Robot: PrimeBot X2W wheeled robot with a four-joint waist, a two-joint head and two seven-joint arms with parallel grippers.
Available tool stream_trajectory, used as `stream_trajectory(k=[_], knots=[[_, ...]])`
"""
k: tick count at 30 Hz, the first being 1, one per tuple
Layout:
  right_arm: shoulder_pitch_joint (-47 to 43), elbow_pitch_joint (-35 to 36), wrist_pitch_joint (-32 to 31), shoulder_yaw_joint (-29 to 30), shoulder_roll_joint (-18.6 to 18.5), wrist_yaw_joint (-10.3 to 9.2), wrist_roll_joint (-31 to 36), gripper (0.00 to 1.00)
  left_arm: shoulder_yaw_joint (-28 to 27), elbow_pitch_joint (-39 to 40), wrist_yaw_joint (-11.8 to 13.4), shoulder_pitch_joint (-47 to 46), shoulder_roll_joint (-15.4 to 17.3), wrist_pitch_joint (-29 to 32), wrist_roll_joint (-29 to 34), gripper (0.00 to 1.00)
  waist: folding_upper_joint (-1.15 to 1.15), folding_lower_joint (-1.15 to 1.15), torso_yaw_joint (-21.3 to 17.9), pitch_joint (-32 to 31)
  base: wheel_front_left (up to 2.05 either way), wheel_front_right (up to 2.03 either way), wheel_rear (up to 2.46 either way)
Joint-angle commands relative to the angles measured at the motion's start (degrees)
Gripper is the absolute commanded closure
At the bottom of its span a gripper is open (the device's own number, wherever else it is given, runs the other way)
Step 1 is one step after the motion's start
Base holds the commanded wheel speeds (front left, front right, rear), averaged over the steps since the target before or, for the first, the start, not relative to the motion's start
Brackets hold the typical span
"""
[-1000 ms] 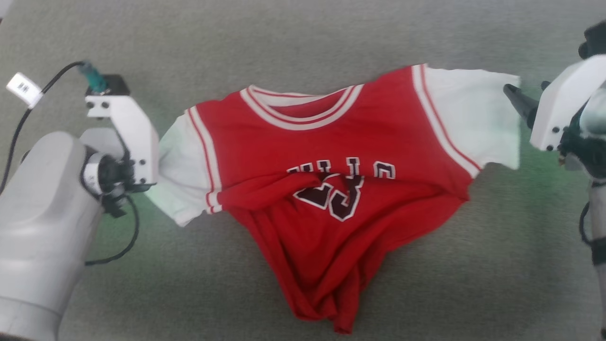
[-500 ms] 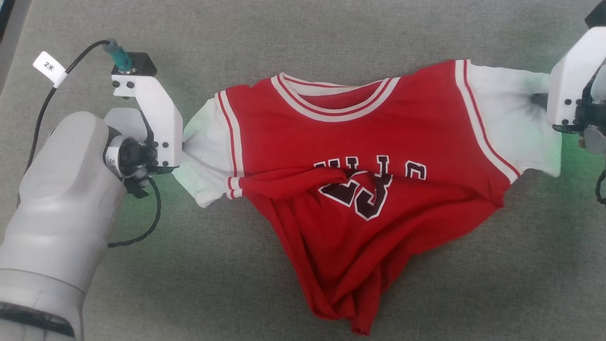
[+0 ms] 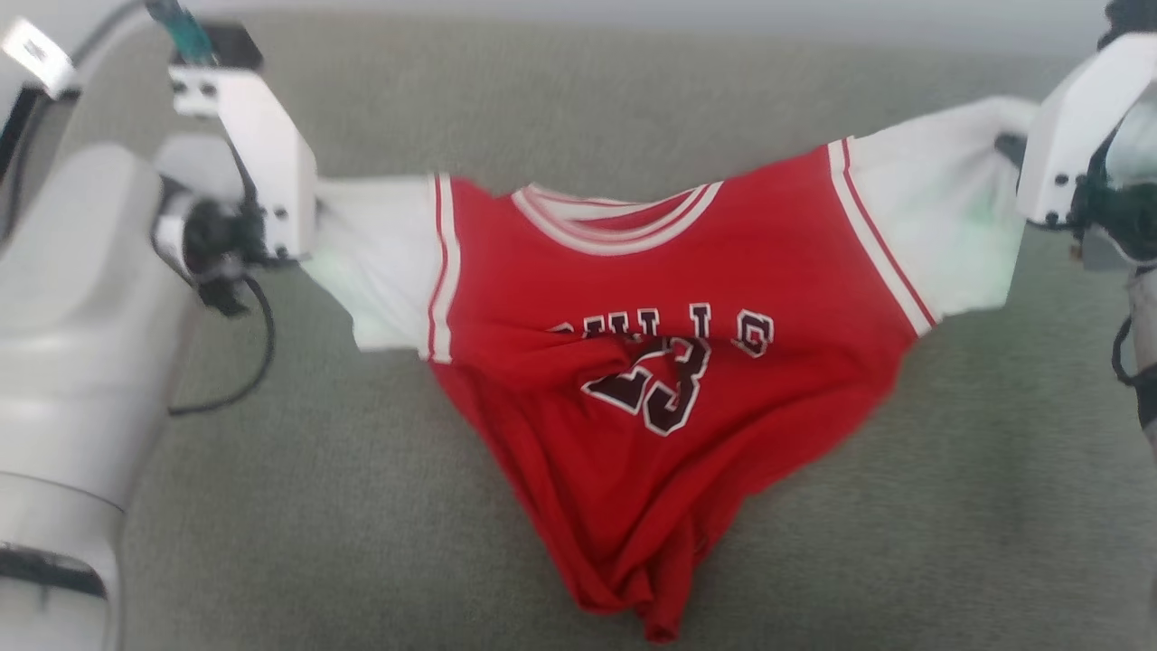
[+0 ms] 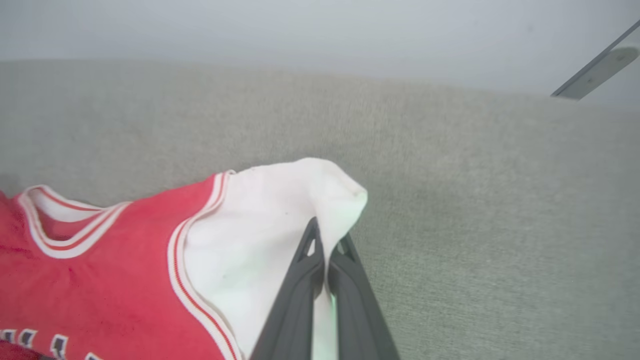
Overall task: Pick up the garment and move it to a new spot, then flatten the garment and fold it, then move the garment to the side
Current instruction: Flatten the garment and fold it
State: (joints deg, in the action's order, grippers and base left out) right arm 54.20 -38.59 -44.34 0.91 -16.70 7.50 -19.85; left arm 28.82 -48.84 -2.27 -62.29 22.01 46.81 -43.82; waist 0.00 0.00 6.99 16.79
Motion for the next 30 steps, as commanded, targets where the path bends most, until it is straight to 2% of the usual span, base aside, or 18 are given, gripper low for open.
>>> stream_trajectory(k=[1, 12, 19, 24, 30], knots=[[0.9, 0.9, 0.5, 0.0, 0.1, -0.02, -0.7, 1.0, -0.2, 0.6, 0.2, -1.4, 0.8, 0.3, 0.1, 1.0, 0.0, 0.0, -2.0, -3.8, 0.0, 0.0, 0.0], [8.2, 4.0, 6.6, -1.1, 5.0, -0.02, -0.9, 1.0, -1.4, 3.2, 1.5, -10.1, 4.2, 0.3, 1.4, 1.0, 0.0, 0.0, -7.4, -13.1, 0.0, 0.0, 0.0], [14.7, 2.4, 6.7, -2.2, 8.5, -0.02, -1.6, 1.0, -1.5, 4.5, 2.3, -15.0, 5.4, 1.8, 1.9, 1.0, 0.0, 0.0, -9.2, -16.0, 0.0, 0.0, 0.0], [18.7, 0.7, 7.1, -3.5, 9.0, -0.02, -0.7, 1.0, -1.2, 5.6, 2.7, -17.3, 5.9, 2.2, 2.6, 1.0, 0.0, 0.0, -9.9, -16.3, 0.0, 0.0, 0.0], [23.1, -2.3, 11.1, -3.4, 8.6, -0.02, 0.6, 1.0, -1.1, 7.2, 2.4, -20.1, 5.5, -2.2, 4.1, 1.0, 0.0, 0.0, -10.1, -12.6, 0.0, 0.0, 0.0]])
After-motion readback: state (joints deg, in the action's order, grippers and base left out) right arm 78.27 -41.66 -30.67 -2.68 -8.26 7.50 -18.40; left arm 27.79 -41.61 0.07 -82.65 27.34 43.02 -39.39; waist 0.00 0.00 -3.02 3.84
